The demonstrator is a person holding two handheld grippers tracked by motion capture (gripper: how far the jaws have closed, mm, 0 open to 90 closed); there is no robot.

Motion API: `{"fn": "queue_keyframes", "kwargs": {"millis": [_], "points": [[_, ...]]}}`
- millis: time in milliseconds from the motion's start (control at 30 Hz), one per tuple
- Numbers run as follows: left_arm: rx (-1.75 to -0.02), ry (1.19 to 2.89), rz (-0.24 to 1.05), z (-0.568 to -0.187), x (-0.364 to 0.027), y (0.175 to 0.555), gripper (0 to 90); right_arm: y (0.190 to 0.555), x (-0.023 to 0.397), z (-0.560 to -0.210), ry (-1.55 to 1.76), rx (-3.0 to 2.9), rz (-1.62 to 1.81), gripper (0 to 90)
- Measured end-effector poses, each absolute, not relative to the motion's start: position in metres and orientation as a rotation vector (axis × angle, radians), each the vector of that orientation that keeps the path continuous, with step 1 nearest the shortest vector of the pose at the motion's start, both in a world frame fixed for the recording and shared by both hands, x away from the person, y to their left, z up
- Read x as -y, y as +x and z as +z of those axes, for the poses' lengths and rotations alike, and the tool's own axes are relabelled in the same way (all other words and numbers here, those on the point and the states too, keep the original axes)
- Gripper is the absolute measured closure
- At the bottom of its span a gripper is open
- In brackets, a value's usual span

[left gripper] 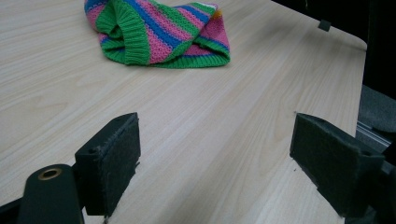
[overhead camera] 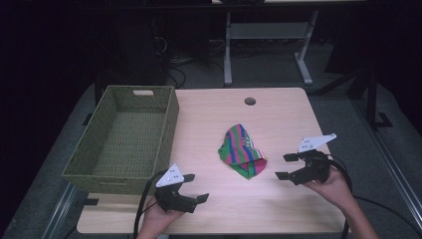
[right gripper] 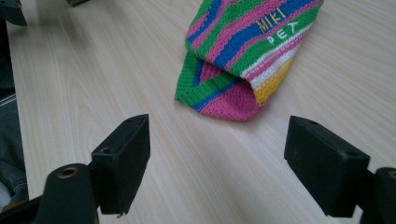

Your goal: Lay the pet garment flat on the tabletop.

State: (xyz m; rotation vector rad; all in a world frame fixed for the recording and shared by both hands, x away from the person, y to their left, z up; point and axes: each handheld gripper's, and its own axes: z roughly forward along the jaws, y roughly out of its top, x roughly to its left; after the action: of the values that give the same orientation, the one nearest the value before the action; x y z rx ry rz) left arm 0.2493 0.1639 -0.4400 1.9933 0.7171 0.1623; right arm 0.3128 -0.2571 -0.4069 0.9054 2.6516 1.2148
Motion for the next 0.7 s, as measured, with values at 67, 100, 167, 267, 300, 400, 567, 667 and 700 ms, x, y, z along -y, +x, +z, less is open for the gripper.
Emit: {"fn": "queue_keyframes", "kwargs": {"millis": [67, 100, 167, 267, 300, 400, 567, 667, 700], "points": [[-0.715, 1.997, 0.164, -0.440, -0.164, 0.250, 15.9, 0.319, 0.251, -0.404, 0.883, -2.667, 1.203, 22.2], [-0.716, 1.996, 0.166, -0.440, -0.163, 0.249, 15.9, 0.321, 0.250, -0.403, 0.880, -2.671, 1.198, 22.2], [-0.718, 1.993, 0.164, -0.440, -0.164, 0.249, 15.9, 0.323, 0.248, -0.403, 0.877, -2.678, 1.189, 22.2], [-0.715, 1.993, 0.166, -0.439, -0.164, 0.249, 15.9, 0.331, 0.242, -0.401, 0.864, -2.693, 1.173, 22.2], [-0.712, 1.994, 0.166, -0.439, -0.165, 0.250, 15.9, 0.337, 0.238, -0.399, 0.859, -2.702, 1.164, 22.2], [-0.713, 1.995, 0.162, -0.439, -0.165, 0.250, 15.9, 0.345, 0.232, -0.396, 0.862, -2.713, 1.162, 22.2], [-0.709, 1.997, 0.167, -0.439, -0.165, 0.251, 15.9, 0.359, 0.218, -0.392, 0.831, -2.739, 1.129, 22.2], [-0.710, 1.996, 0.168, -0.439, -0.165, 0.251, 15.9, 0.367, 0.209, -0.391, 0.820, -2.758, 1.110, 22.4], [-0.709, 1.998, 0.168, -0.439, -0.165, 0.251, 15.9, 0.369, 0.206, -0.390, 0.819, -2.763, 1.106, 22.4]]}}
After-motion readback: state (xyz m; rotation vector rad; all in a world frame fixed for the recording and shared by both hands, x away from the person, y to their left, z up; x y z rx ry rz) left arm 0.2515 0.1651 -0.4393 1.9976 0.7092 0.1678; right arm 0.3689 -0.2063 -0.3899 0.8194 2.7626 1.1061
